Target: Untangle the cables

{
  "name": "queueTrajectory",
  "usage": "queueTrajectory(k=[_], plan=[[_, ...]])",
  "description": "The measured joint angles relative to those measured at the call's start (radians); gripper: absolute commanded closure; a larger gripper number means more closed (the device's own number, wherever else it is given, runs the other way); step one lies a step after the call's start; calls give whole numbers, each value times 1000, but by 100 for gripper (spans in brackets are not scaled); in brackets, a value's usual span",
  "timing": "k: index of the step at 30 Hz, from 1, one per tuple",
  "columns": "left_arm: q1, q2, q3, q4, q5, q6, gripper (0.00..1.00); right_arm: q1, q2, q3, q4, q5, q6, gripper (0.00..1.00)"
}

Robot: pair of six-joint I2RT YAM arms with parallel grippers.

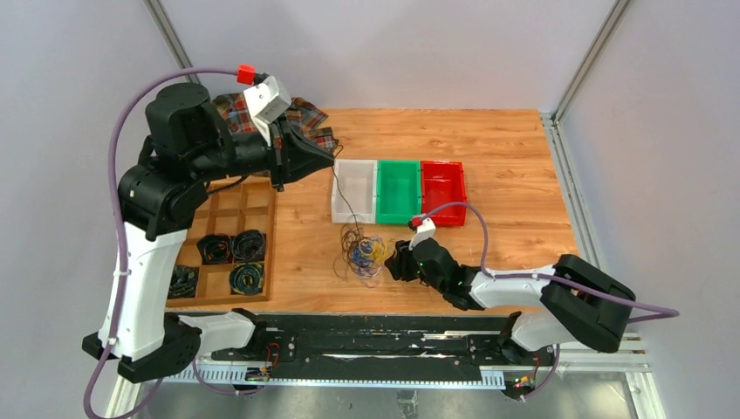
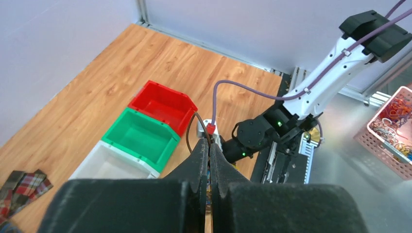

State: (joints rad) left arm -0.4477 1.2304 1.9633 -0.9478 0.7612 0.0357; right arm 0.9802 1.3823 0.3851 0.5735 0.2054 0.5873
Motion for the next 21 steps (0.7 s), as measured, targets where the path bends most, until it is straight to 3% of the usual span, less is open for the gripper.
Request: queueTrajectory(k=[5, 13, 21], plan=[[0, -51, -108, 20, -52, -9, 99, 0, -138, -5, -63, -5, -12, 37], [-1, -83, -553, 63, -179, 56, 99, 6, -285, 39, -135, -4, -76, 38], [-1, -109, -780, 116, -300, 150, 99, 55, -216, 66, -194, 5, -124, 42]])
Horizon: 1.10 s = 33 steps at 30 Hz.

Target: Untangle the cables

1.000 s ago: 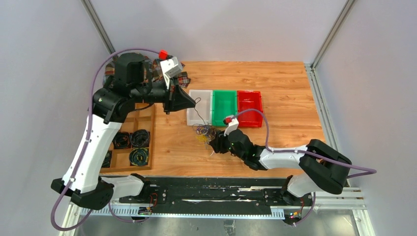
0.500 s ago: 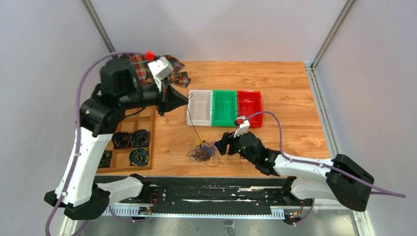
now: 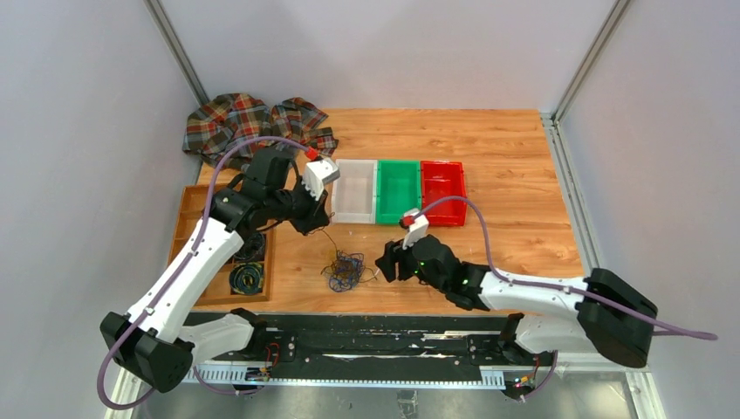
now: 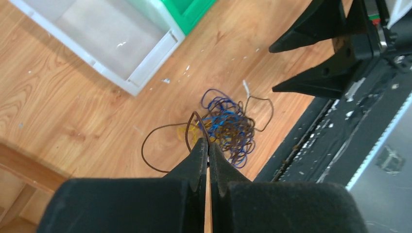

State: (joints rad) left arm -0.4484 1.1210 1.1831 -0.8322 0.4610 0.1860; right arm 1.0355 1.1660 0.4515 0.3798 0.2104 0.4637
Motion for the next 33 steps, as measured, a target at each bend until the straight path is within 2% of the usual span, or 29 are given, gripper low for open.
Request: queueTrajectory(k=[2, 8, 12, 16, 19, 25, 33], plan=[[0, -15, -38, 12, -26, 23, 96, 20, 58, 33, -3, -12, -13, 41], [0, -59, -151, 38, -81, 96, 43, 38, 244, 158, 27, -127, -42, 40], [0, -62, -224, 24, -80, 162, 23, 43, 336, 219, 58, -188, -49, 48], [0, -60, -254, -19, -19, 246, 21, 43, 395, 230, 82, -222, -42, 66], [0, -60, -254, -35, 47, 293, 22, 43, 400, 228, 89, -230, -35, 75], [0, -11, -254, -38, 127, 328, 27, 43, 393, 220, 111, -236, -18, 98], [-31, 79, -267, -27, 159, 362, 41, 43, 359, 205, 122, -236, -3, 99]])
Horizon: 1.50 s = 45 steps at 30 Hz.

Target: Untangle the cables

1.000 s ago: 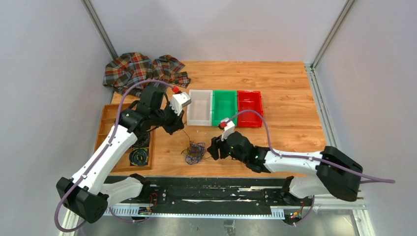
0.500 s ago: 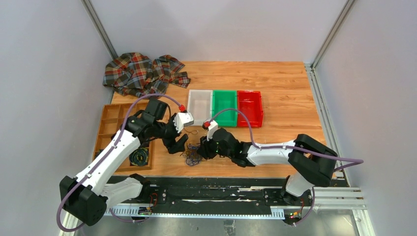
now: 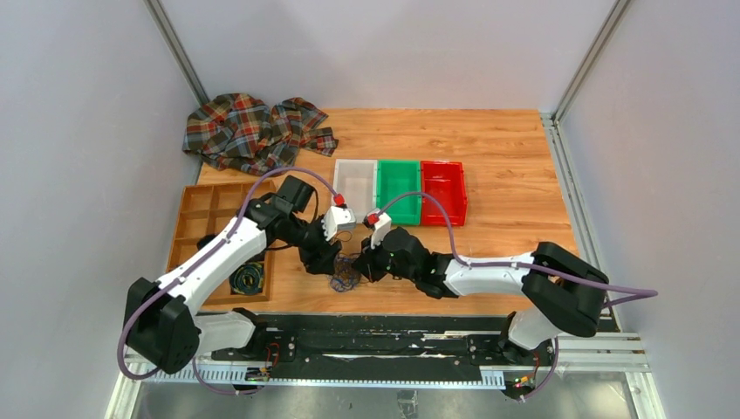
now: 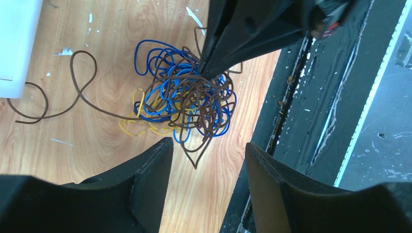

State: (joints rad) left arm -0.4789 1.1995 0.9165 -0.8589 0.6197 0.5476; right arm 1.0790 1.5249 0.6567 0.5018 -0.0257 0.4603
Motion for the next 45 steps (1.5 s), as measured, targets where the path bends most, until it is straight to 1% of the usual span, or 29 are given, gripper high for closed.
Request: queueTrajectory(k=[4, 8, 11, 15, 16, 17, 21, 25, 29, 37, 41, 45], plan=[[-12, 36, -24, 42, -3, 7, 47, 0, -40, -14, 0, 0, 7, 100], [-20, 66, -33, 96, -4, 3, 57, 0, -49, -14, 3, -3, 13, 99], [-21, 88, -35, 141, -6, 0, 70, 0, -49, -15, 2, -9, 15, 99], [-21, 90, -56, 186, -9, 4, 92, 0, -50, -18, 2, -10, 15, 99], [-22, 90, -63, 194, -11, 7, 96, 0, -51, -20, 1, -10, 15, 99], [-22, 90, -68, 197, -13, 8, 99, -1, -55, -23, 0, -11, 15, 99], [-22, 82, -71, 194, -14, 26, 99, -7, -82, -42, -7, -10, 15, 100], [-22, 52, -54, 142, -20, 30, 99, -31, -138, -80, -11, -10, 15, 99], [-22, 14, 20, 80, -30, 13, 99, -50, -195, -105, -30, 3, 11, 99], [-22, -68, 178, -21, -51, -64, 99, -52, -245, -117, -112, 51, -18, 99], [-22, -89, 240, -51, -104, -114, 99, -52, -277, -132, -172, 99, -37, 100], [-23, -90, 299, -66, -157, -175, 99, -52, -314, -141, -246, 187, -42, 99]])
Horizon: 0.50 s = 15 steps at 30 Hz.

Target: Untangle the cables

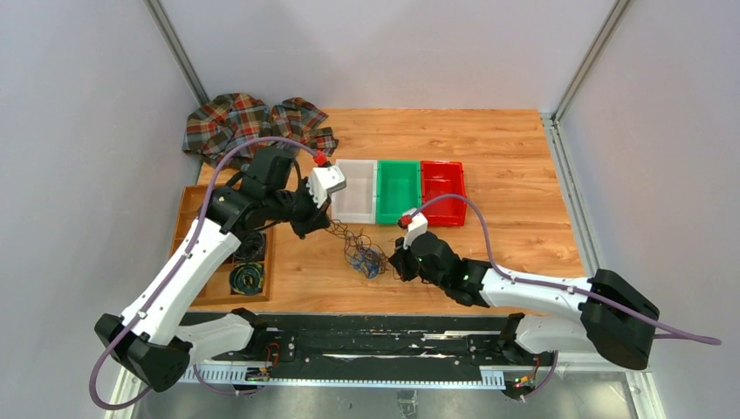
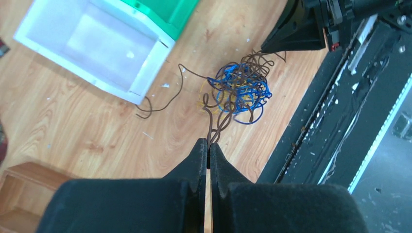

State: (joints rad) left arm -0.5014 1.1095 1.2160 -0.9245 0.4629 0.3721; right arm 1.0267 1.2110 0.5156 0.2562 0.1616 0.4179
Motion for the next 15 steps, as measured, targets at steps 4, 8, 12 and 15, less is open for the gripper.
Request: queueTrajectory(k=[4, 8, 12, 15], plan=[[0, -4, 74, -23, -42, -51, 99, 0, -29, -4, -77, 94, -3, 99], [0, -8, 167, -64, -96, -64, 99, 0, -41, -3, -158, 194, -3, 99], [0, -29, 241, -75, -181, -58, 99, 0, -32, 5, -259, 306, 14, 99], [0, -46, 278, -86, -233, -49, 100, 0, -2, 40, -332, 368, 37, 99]])
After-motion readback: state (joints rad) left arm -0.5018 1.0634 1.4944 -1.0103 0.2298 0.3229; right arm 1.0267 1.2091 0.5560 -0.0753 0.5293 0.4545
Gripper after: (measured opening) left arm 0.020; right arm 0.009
